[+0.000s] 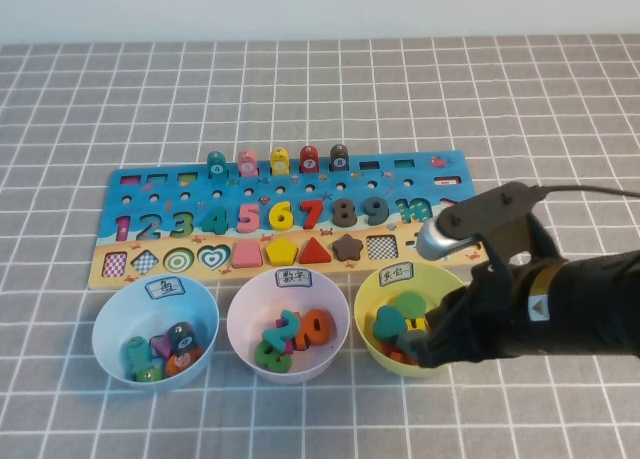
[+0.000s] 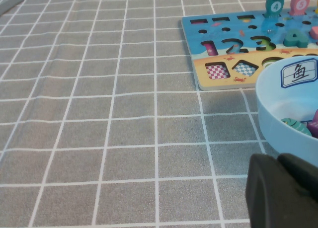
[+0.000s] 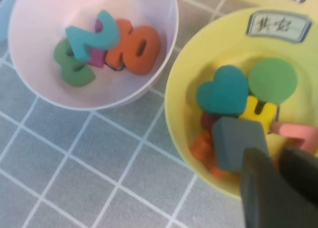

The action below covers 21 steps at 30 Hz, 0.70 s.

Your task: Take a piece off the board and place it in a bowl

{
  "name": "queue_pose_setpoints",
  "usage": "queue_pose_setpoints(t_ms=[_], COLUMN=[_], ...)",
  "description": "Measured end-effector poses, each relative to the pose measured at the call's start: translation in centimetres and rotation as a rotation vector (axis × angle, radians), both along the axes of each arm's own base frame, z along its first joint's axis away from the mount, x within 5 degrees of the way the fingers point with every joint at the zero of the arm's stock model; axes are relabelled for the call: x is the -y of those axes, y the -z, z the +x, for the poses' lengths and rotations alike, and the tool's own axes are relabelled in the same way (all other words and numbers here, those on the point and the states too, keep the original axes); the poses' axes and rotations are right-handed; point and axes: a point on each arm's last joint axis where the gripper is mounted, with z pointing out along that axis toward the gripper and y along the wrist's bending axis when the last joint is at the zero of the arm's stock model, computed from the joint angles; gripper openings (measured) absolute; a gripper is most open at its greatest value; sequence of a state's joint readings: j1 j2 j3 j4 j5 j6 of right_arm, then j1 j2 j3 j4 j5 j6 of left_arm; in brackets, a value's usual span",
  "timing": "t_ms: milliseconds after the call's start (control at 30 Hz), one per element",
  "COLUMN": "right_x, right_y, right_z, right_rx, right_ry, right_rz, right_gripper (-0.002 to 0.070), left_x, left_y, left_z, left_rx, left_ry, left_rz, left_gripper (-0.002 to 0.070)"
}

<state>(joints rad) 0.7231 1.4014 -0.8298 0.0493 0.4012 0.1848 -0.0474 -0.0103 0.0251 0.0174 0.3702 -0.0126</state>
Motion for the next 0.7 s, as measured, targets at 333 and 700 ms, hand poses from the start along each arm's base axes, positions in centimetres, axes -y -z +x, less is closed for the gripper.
queue_pose_setpoints(t_ms=[333, 700], right_x=[1.7, 2.2], right_y=[-2.0, -1.6], right_z=[-1.8, -2.7], right_rx=[-0.016, -0.062], right_ry=[-0.019, -0.120], right_rz=[-0.054, -0.141], right_gripper=[-0.0013, -0.0015], left_x=[0.0, 0.0], left_y=[0.0, 0.0], left_z=[0.0, 0.0], left_rx=[0.000, 0.000], left_ry=[0.000, 0.000], left_rz=[0.000, 0.000], left_gripper=[-0.0004, -0.0004])
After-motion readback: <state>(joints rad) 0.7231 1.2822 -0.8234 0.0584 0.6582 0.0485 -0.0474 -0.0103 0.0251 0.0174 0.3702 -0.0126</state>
